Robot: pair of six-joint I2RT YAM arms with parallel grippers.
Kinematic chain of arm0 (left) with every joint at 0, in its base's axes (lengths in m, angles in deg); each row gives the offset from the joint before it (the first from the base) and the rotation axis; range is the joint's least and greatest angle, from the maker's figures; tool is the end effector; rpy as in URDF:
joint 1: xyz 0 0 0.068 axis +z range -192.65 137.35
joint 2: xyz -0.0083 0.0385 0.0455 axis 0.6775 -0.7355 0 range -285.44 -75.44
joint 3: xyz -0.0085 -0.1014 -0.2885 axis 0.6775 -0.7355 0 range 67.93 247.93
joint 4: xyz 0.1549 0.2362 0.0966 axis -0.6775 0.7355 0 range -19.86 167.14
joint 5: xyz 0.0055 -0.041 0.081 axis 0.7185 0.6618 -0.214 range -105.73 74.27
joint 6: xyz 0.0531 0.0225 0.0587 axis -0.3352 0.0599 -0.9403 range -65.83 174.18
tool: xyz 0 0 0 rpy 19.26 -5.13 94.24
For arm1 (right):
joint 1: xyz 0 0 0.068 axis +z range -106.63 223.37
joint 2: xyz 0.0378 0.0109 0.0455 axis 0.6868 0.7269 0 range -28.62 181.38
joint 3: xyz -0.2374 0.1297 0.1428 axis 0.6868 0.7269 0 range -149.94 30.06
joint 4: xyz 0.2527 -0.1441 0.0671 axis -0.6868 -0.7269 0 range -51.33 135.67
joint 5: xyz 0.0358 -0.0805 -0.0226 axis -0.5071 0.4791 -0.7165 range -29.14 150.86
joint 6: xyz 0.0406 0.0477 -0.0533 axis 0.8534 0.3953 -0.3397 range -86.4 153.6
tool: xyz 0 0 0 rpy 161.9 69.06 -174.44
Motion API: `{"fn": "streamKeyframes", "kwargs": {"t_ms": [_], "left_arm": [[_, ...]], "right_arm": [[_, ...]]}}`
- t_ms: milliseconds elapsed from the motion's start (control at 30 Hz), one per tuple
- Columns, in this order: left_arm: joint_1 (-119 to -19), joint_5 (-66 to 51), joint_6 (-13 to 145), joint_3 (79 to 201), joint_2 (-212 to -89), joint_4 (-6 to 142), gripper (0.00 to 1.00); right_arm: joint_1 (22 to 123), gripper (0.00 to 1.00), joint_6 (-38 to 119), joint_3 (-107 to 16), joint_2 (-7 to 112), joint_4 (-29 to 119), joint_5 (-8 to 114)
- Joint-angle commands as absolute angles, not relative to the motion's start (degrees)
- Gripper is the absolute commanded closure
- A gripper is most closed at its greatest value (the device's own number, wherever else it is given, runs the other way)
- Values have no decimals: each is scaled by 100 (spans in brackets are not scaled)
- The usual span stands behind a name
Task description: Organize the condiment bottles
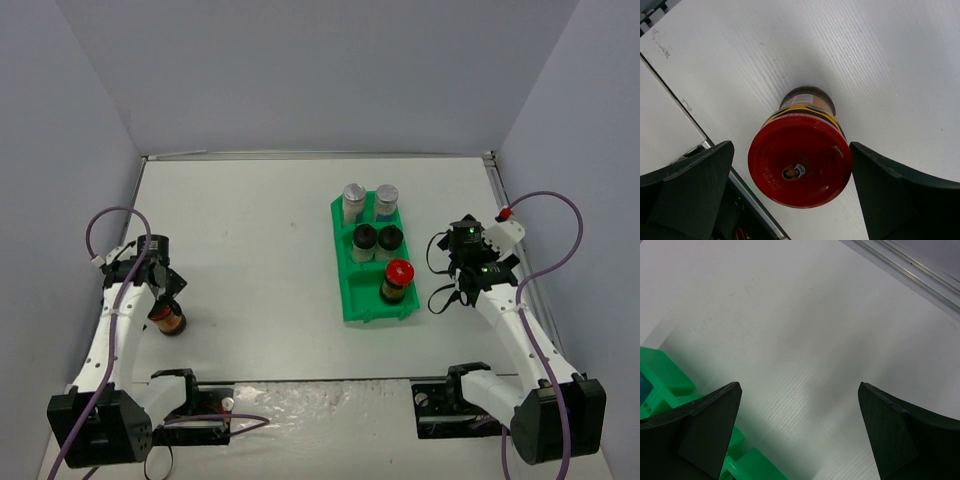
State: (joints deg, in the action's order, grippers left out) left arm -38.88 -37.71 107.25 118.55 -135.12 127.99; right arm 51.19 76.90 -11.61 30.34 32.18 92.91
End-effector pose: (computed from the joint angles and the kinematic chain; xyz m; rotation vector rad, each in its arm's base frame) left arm 0.2125 0.0409 0.2561 -1.3334 2.2463 0.2382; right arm 0.2740 -0.0007 0.2728 0.9174 1.7993 -0.0279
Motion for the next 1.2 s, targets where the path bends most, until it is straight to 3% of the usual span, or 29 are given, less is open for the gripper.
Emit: {"fn": "streamKeyframes", "kwargs": {"t_ms": [0,133,233,267,333,400,700,900,1167], "left_arm": [[-3776,-3625,10626,11779,-13649,12473,3],[-3739,-3426,10669,11648,-13741,12286,7],[-3737,-3340,10708,11557,-13819,12182,31],[-3737,-3313,10709,11557,-13819,12182,31],[-3730,-3298,10739,11550,-13812,12159,77],[-3729,-3276,10713,11575,-13792,12137,100],[-4152,-2806,9722,12553,-13964,11882,100],[-5859,-3457,9080,14248,-14878,12274,100],[-7505,-3089,8431,15681,-15911,12210,100]], "right_arm": [[5111,0,7631,-1262,3079,3465,9387],[5111,0,7618,-1259,3086,3466,9391],[5111,0,7614,-1266,3079,3460,9408],[5111,0,7614,-1266,3079,3460,9408],[5111,0,7614,-1266,3079,3460,9401],[5111,0,7614,-1256,3079,3468,9399],[5111,0,7663,-1232,3084,3468,9405],[5111,0,7683,-1256,3105,3468,9433],[5098,0,7645,-1299,2997,3456,9525]]}}
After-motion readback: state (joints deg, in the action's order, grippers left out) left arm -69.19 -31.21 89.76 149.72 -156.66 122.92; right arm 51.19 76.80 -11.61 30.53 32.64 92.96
